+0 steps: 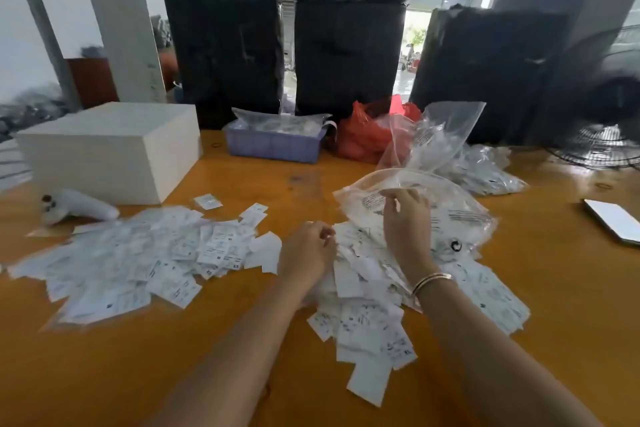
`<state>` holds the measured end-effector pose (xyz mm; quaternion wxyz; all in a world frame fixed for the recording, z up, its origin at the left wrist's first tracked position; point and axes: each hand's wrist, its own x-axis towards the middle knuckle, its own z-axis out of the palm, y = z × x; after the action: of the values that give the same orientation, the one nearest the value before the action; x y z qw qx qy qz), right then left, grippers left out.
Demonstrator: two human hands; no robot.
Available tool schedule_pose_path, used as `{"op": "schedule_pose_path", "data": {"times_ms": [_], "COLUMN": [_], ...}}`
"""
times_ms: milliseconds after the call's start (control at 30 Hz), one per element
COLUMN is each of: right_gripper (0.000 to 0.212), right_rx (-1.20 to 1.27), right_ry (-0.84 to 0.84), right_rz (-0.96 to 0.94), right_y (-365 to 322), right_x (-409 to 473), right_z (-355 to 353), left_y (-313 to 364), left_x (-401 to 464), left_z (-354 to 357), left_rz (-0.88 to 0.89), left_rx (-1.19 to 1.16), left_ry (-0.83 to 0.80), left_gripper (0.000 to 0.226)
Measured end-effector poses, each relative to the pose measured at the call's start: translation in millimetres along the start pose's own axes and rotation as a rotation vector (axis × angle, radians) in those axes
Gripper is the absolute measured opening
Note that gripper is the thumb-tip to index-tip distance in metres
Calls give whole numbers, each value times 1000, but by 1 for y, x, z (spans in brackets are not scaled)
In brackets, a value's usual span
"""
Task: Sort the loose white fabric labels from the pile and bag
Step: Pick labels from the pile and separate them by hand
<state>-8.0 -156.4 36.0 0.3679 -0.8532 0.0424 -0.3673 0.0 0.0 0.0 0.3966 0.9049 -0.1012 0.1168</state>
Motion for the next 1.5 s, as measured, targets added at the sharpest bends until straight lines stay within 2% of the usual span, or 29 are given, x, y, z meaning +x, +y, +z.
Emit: {"op": "schedule_pose_path", "data": {"times_ms": [67,167,267,367,500,733,933,1100,1167,1233,1367,1500], "right_gripper": [28,30,22,11,11,20,11,12,8,13,23,22], "right_rx": [-166,-318,-461,-514,-525,-408,-145,-144,-4,173,566,676], "right_ry": [-65,-274,-418,-455,-415,-276,-74,143,165,106,-255,-416], "right_rz": [95,296,307,287,259,292,290,55,-96,-198,19,167], "right_y": [13,30,33,35,37,41,46,38,26,12,-12,-12], "right_x": [13,27,28,33,35,38,38,30,24,15,-12,-27], "right_z": [0,-1,1,0,-4,-9,-8,-15,-20,-23,-14,1], "left_y": [-6,-13,-14,-16,-18,-17,-18,-19,-19,-16,-6,0], "left_x": [1,2,1,-2,-5,-8,-8,-4,-4,-4,-5,-10], "left_z": [0,1,0,-4,-9,-13,-12,-13,-14,-15,-22,-27], "left_rz": [47,139,225,269,288,286,240,184,146,138,152,107], "left_rx": [106,187,246,282,322,304,247,178,112,34,-281,-499], "left_ry": [-23,-25,-25,-38,-62,-56,-54,-90,-82,-33,39,-134], "left_gripper": [18,20,22,25,27,27,24,22,21,21,19,31]}}
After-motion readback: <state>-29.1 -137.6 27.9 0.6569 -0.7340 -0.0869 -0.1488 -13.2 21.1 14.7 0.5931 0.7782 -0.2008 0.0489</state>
